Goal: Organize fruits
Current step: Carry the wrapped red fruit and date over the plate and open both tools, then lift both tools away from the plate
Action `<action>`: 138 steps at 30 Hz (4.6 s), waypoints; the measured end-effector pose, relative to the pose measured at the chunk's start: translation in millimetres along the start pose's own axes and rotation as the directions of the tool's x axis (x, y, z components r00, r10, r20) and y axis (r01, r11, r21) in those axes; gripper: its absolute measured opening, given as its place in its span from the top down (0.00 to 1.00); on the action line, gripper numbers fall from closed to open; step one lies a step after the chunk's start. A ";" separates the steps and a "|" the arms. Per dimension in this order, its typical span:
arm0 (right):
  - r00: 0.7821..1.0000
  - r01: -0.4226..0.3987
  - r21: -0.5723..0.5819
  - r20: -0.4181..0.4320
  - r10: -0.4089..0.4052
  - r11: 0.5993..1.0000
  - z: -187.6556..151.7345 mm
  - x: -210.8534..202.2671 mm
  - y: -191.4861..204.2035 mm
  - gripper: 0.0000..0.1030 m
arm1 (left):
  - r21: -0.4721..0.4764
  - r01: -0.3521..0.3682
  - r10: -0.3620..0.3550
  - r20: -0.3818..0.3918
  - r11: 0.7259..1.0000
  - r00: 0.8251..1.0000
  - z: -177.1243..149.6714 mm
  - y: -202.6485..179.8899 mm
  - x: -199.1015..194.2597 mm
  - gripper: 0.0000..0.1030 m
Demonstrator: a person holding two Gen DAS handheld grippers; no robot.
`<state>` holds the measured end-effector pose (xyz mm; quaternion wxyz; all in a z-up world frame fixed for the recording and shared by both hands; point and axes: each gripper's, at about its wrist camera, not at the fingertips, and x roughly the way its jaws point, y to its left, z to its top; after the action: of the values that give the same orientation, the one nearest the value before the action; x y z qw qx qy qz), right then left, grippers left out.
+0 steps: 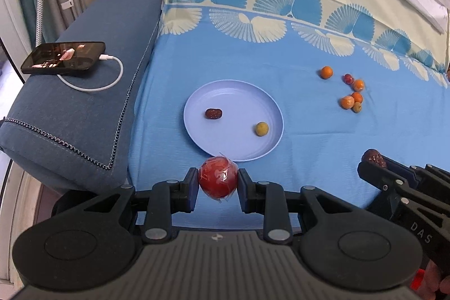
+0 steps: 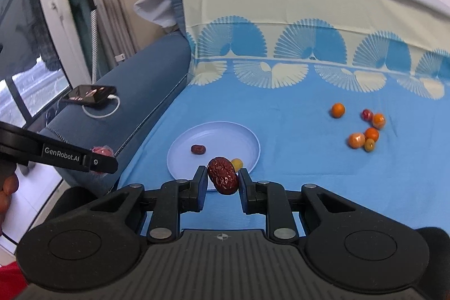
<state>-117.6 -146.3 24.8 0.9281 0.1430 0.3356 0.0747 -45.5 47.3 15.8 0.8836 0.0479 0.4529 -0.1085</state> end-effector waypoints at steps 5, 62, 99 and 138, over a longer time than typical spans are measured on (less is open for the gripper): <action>1.000 0.014 -0.022 -0.008 -0.015 1.000 -0.5 1.2 8.1 0.76 | 0.001 0.016 -0.016 0.010 1.000 1.000 -1.7 0.3 -1.9 0.69; 0.973 0.035 -0.107 -0.222 -0.058 0.994 22.9 192.5 -6.1 0.76 | 0.003 0.024 -0.023 -0.182 1.000 0.983 88.2 11.7 187.6 0.69; 0.998 0.048 -0.207 0.052 -0.037 0.977 4.0 10.6 20.9 0.01 | -0.079 -0.040 0.043 0.043 0.996 0.998 3.1 4.5 4.3 0.00; 0.987 0.136 -0.160 0.102 -0.120 0.978 -12.8 -12.6 6.0 0.01 | -0.043 -0.029 0.031 0.048 0.999 0.998 -7.0 -5.5 -8.1 0.00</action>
<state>-135.7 -140.8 24.9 0.9541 0.0462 0.2937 0.0359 -56.9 44.5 18.4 0.8968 0.0335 0.4326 -0.0866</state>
